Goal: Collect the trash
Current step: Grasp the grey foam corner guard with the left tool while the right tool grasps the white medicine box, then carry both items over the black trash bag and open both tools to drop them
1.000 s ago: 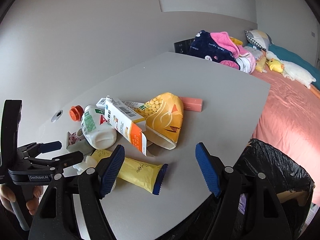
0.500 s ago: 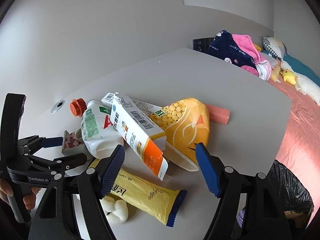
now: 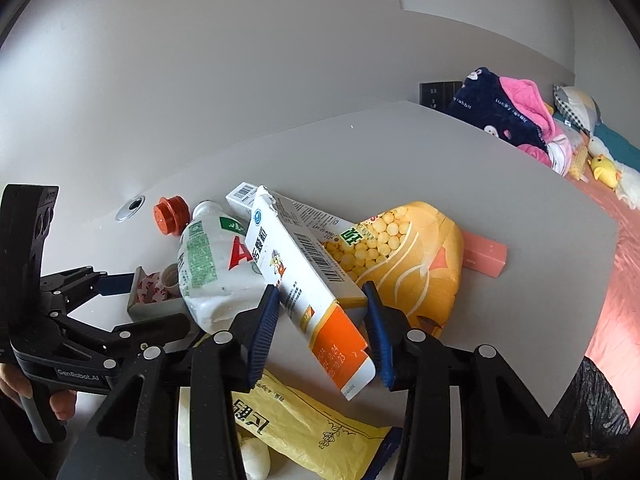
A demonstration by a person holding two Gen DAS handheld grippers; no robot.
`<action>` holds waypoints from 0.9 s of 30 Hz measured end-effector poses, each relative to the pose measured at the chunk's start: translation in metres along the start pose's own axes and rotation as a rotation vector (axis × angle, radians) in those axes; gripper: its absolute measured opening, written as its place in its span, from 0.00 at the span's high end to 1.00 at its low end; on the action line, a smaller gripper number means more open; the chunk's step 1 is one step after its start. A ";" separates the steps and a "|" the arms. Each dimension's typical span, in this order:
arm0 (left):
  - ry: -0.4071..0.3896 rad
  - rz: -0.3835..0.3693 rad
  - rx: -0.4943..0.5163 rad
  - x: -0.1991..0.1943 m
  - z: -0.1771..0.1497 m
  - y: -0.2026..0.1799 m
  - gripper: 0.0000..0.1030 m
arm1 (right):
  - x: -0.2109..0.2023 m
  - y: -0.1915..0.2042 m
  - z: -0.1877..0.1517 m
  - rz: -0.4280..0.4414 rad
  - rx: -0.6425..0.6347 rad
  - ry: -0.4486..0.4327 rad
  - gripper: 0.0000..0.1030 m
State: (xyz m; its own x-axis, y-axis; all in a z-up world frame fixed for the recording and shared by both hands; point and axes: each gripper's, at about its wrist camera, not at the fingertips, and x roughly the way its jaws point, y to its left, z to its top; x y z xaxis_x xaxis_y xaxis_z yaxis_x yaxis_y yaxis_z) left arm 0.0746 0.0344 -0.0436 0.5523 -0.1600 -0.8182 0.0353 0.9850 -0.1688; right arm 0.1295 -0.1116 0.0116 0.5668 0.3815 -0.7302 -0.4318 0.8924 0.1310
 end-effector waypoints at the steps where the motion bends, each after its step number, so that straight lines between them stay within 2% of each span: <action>1: -0.002 -0.011 0.004 -0.001 -0.001 -0.001 0.21 | 0.000 0.001 0.000 -0.001 0.003 0.003 0.63; 8: -0.040 0.007 -0.001 -0.012 0.000 0.002 0.27 | -0.015 0.004 0.001 0.020 0.042 -0.047 0.71; 15: -0.095 0.002 0.015 -0.035 0.006 -0.005 0.27 | -0.042 0.009 0.006 0.013 0.042 -0.107 0.76; 27: -0.192 -0.020 0.045 -0.078 0.006 -0.021 0.27 | -0.096 0.015 0.011 -0.028 0.038 -0.232 0.78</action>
State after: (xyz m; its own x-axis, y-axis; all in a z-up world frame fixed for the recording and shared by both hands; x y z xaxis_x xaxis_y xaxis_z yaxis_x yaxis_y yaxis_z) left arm 0.0360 0.0269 0.0270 0.6994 -0.1690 -0.6944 0.0830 0.9843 -0.1559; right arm 0.0763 -0.1324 0.0910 0.7262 0.3976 -0.5609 -0.3896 0.9101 0.1408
